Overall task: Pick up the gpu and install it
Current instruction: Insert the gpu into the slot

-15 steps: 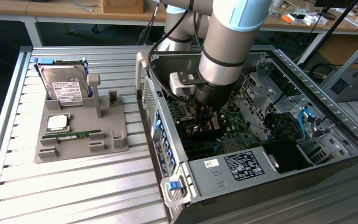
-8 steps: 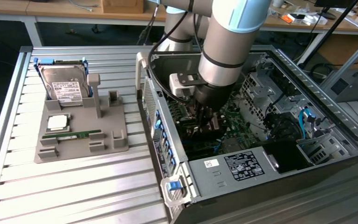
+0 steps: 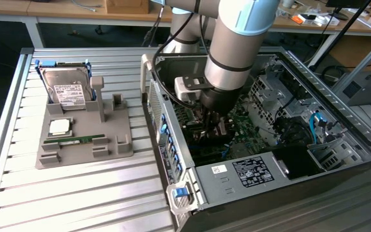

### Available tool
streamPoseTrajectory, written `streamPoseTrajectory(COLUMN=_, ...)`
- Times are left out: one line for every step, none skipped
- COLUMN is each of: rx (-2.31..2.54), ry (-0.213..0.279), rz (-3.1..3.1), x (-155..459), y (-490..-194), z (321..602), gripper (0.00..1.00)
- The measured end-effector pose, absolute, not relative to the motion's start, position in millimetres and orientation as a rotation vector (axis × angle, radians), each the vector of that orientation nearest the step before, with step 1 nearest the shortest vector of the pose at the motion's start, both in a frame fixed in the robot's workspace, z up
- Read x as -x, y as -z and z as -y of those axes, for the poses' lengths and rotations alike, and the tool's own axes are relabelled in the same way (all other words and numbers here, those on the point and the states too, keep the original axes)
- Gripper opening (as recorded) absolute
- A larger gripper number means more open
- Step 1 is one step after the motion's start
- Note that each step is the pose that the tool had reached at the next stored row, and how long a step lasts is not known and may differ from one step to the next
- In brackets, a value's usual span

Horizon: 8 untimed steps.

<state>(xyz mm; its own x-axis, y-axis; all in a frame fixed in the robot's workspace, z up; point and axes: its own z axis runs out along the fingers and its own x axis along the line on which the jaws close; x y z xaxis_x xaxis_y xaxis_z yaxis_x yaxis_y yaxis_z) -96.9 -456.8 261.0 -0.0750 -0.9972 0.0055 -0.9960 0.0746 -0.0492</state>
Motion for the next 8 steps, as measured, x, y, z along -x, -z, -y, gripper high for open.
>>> streamPoseTrajectory(rx=2.116, ry=0.062, rz=-2.281, x=96.9, y=-261.0, z=456.9, gripper=0.27)
streamPoseTrajectory(rx=2.117, ry=0.062, rz=-2.281, x=96.9, y=-261.0, z=456.9, gripper=0.27)
streamPoseTrajectory(rx=2.116, ry=0.062, rz=-2.281, x=96.9, y=-261.0, z=456.9, gripper=0.27)
streamPoseTrajectory(rx=2.116, ry=0.062, rz=-2.281, x=97.0, y=-260.9, z=456.9, gripper=0.27)
streamPoseTrajectory(rx=2.116, ry=0.062, rz=-2.281, x=97.0, y=-260.9, z=456.9, gripper=0.27)
streamPoseTrajectory(rx=2.116, ry=0.062, rz=-2.281, x=97.0, y=-260.9, z=456.9, gripper=0.27)
streamPoseTrajectory(rx=2.116, ry=0.062, rz=-2.281, x=97.0, y=-260.8, z=456.9, gripper=0.27)
streamPoseTrajectory(rx=2.116, ry=0.062, rz=-2.281, x=97.0, y=-260.8, z=456.9, gripper=0.27)
